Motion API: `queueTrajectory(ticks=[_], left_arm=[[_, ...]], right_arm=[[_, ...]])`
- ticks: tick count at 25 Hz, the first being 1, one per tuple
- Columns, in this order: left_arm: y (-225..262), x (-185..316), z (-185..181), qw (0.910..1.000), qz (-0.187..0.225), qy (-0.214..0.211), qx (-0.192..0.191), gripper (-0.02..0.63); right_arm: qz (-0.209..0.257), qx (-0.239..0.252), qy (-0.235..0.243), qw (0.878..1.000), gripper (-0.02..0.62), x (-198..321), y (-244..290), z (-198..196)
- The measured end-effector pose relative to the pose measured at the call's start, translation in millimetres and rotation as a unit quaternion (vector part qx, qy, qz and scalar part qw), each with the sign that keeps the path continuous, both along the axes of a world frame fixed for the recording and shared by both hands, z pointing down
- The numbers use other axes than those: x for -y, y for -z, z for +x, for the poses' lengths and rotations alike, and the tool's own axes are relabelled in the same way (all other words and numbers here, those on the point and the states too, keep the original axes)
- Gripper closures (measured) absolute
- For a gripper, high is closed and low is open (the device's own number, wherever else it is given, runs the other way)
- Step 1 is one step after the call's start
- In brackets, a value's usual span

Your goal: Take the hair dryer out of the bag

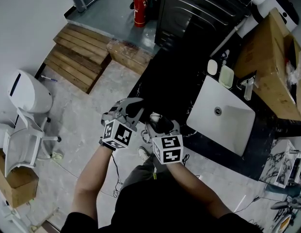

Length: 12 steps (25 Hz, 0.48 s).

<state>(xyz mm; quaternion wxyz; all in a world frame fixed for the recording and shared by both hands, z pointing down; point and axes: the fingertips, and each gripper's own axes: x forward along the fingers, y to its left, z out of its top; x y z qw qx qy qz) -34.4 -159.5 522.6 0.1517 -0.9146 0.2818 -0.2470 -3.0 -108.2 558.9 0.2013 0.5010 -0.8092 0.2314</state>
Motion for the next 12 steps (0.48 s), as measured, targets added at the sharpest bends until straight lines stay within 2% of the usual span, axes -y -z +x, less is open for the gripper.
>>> queueTrajectory(ticks=[3,12], left_arm=[[2.0,-3.7,-0.5,1.0000,0.001,-0.002,-0.004,0.576],[5.1,-6.4,0.2,0.9996,0.011,0.002,-0.025,0.577]], right_arm=[[-0.011,0.004,-0.025,1.000,0.286,7.5,-4.2,1.6],[-0.057,-0.003,-0.063,0.996,0.261,24.7,-18.0,0.4]])
